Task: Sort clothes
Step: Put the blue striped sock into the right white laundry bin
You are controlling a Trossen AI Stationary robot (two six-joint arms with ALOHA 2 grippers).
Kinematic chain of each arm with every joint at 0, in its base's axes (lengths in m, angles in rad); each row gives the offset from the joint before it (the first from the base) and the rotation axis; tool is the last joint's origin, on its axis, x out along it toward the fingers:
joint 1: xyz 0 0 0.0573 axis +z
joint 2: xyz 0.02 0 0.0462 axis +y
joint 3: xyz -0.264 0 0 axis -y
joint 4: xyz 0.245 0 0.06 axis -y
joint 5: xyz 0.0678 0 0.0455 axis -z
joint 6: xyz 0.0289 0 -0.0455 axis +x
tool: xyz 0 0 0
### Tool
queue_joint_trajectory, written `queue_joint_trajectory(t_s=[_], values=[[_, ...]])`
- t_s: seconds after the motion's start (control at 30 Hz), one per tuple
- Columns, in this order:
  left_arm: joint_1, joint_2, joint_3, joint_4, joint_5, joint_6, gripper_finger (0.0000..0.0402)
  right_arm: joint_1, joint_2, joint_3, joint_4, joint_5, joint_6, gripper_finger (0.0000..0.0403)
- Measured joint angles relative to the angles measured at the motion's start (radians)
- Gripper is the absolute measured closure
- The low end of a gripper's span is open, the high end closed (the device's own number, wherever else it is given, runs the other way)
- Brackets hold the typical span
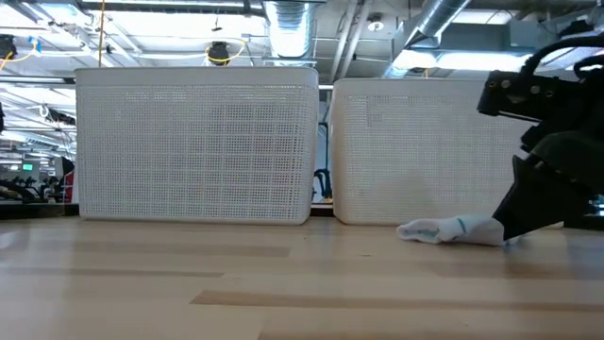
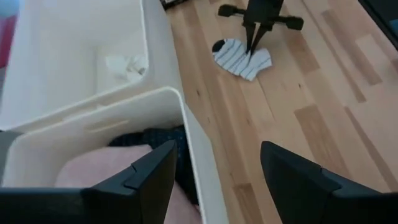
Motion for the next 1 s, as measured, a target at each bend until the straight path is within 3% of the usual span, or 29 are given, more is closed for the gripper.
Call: queue_joint_trajectory(t_s=[0.3, 0.57, 1.0], values=[[-0.059, -0.102, -0.216, 0.085, -0.009, -0.064, 0.0175, -0.038, -0.003, 0.092, -0.033, -0.027, -0.167, 0.0401], [-0.129, -0.164, -0.391, 0.260, -0.008, -0.075, 0.0175, -0.075, -0.032, 0.172, -0.052, -0.007, -0.335, 0.0402], [-0.188, -0.169, -0.593, 0.551, 0.035, -0.028, 0.0175, -0.105, -0.124, 0.254, -0.030, 0.033, -0.582, 0.0403]])
